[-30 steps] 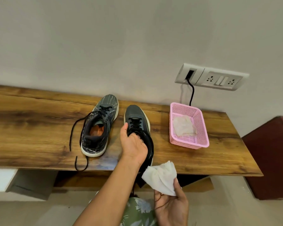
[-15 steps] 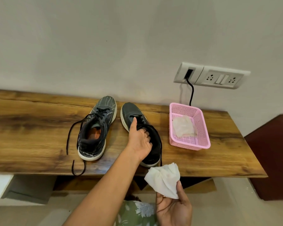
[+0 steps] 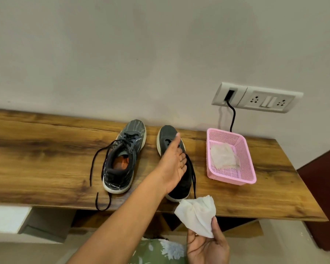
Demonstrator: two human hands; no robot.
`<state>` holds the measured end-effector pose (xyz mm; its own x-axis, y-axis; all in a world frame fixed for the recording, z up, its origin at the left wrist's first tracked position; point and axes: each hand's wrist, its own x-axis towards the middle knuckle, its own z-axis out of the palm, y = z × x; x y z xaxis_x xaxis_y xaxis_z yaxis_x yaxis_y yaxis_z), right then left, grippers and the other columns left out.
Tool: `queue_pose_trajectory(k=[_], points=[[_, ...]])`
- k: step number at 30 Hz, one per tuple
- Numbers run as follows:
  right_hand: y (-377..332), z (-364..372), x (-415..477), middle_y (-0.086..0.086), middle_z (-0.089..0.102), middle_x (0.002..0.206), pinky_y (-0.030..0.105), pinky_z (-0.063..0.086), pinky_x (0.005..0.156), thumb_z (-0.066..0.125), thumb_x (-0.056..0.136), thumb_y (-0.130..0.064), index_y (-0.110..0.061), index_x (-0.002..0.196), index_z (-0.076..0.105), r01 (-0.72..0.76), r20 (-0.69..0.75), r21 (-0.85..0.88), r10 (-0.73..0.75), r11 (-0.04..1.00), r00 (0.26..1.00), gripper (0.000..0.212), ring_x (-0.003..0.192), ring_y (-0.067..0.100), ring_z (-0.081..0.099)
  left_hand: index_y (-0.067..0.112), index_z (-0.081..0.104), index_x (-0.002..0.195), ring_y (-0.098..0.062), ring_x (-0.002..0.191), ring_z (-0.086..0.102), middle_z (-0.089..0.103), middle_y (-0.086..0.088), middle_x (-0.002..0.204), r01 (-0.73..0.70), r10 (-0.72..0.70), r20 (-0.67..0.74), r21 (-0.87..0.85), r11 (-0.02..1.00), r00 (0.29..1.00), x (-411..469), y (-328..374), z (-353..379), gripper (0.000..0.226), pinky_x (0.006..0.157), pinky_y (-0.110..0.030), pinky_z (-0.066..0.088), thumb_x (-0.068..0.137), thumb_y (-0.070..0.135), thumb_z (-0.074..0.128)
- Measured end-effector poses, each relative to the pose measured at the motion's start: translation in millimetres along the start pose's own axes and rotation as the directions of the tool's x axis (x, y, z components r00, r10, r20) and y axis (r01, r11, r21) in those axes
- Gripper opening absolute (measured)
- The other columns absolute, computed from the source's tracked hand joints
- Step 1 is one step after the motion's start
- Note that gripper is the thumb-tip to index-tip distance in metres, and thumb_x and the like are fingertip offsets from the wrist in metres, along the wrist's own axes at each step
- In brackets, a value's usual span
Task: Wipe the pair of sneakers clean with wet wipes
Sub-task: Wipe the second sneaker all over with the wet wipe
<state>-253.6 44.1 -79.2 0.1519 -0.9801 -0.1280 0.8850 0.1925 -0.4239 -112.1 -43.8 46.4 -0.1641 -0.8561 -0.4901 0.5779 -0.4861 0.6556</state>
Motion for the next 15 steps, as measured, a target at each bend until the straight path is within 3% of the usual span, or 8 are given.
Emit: queue_pose_trajectory(k=[1, 3, 6, 8, 10, 11, 13, 15], points=[[2, -1, 2, 0.011, -0.007, 0.147, 0.037, 0.021, 0.112, 0.001, 0.099, -0.028, -0.003, 0.141, 0.001, -0.052, -0.046, 0.021, 0.053, 0.998, 0.998, 0.049, 0.141, 0.027, 0.007, 0.009, 0.014, 0.152, -0.023, 0.145, 0.02, 0.021, -0.013, 0.157, -0.04, 0.04, 0.012, 0.03, 0.999, 0.999, -10, 2, -1, 0.084, 0.119, -0.037, 0.017, 0.09, 0.057, 0.043], [3, 4, 3, 0.008, -0.021, 0.142, 0.035, 0.005, 0.115, -0.012, 0.097, -0.031, -0.01, 0.134, -0.02, 0.008, 0.119, 0.024, -0.01, 1.0, 0.993, 0.044, 0.143, 0.026, -0.002, 0.012, 0.027, 0.149, -0.021, 0.141, 0.031, 0.035, -0.01, 0.152, -0.147, 0.15, -0.035, 0.067, 0.987, 0.988, -23, 6, -13, 0.081, 0.117, -0.036, 0.022, 0.083, 0.05, 0.053], [11, -9, 4, 0.009, -0.023, 0.14, 0.033, -0.006, 0.113, -0.02, 0.094, -0.033, -0.014, 0.128, -0.027, 0.112, 0.137, -0.011, -0.109, 0.994, 0.985, 0.04, 0.144, 0.026, -0.007, 0.012, 0.036, 0.145, -0.021, 0.136, 0.037, 0.042, -0.01, 0.146, -0.261, 0.264, -0.313, 0.05, 0.964, 0.913, -29, 24, -46, 0.065, 0.115, -0.033, 0.025, 0.089, 0.037, 0.055], [13, 9, -3, 0.007, -0.019, 0.142, 0.034, -0.003, 0.114, -0.015, 0.095, -0.032, -0.012, 0.133, -0.019, 0.115, 0.063, -0.032, -0.112, 0.993, 0.992, 0.043, 0.144, 0.026, -0.001, 0.008, 0.034, 0.146, -0.023, 0.139, 0.033, 0.038, -0.012, 0.149, -0.29, 0.208, -0.492, -0.096, 0.952, 0.845, -24, 34, -70, 0.057, 0.113, -0.032, 0.024, 0.096, 0.032, 0.048], [16, 34, -8, 0.013, 0.008, 0.148, 0.04, 0.03, 0.109, 0.017, 0.098, -0.03, -0.004, 0.141, 0.019, -0.028, -0.137, -0.058, 0.02, 0.998, 0.99, 0.05, 0.136, 0.032, 0.033, 0.005, 0.034, 0.145, -0.024, 0.138, 0.034, 0.038, -0.013, 0.148, -0.3, 0.168, -0.569, -0.146, 0.943, 0.805, -18, 41, -89, 0.057, 0.109, -0.031, 0.028, 0.097, 0.032, 0.046], [23, 41, -16, 0.018, 0.034, 0.141, 0.04, 0.051, 0.089, 0.043, 0.088, -0.027, 0.0, 0.127, 0.05, -0.117, -0.127, 0.098, 0.129, 0.988, 0.984, 0.048, 0.117, 0.034, 0.055, 0.004, 0.035, 0.144, -0.025, 0.135, 0.036, 0.04, -0.014, 0.146, -0.281, 0.165, -0.583, -0.115, 0.953, 0.796, -14, 43, -98, 0.057, 0.107, -0.03, 0.03, 0.097, 0.033, 0.047], [23, 48, -25, 0.018, 0.063, 0.115, 0.035, 0.058, 0.056, 0.067, 0.056, -0.022, -0.002, 0.095, 0.072, -0.048, -0.221, 0.124, 0.075, 0.991, 0.972, 0.044, 0.085, 0.032, 0.07, 0.001, 0.036, 0.143, -0.028, 0.132, 0.041, 0.044, -0.018, 0.142, -0.203, 0.165, -0.574, -0.002, 0.979, 0.802, -8, 47, -111, 0.059, 0.107, -0.033, 0.033, 0.097, 0.035, 0.048], [20, 64, -27, 0.017, 0.068, 0.106, 0.035, 0.057, 0.052, 0.068, 0.053, -0.021, -0.005, 0.087, 0.076, -0.04, -0.27, 0.126, 0.073, 0.991, 0.96, 0.038, 0.081, 0.031, 0.07, -0.002, 0.037, 0.142, -0.03, 0.12, 0.051, 0.052, -0.019, 0.131, -0.083, 0.16, -0.542, 0.164, 0.983, 0.825, -5, 50, -113, 0.062, 0.101, -0.035, 0.039, 0.096, 0.038, 0.051]])
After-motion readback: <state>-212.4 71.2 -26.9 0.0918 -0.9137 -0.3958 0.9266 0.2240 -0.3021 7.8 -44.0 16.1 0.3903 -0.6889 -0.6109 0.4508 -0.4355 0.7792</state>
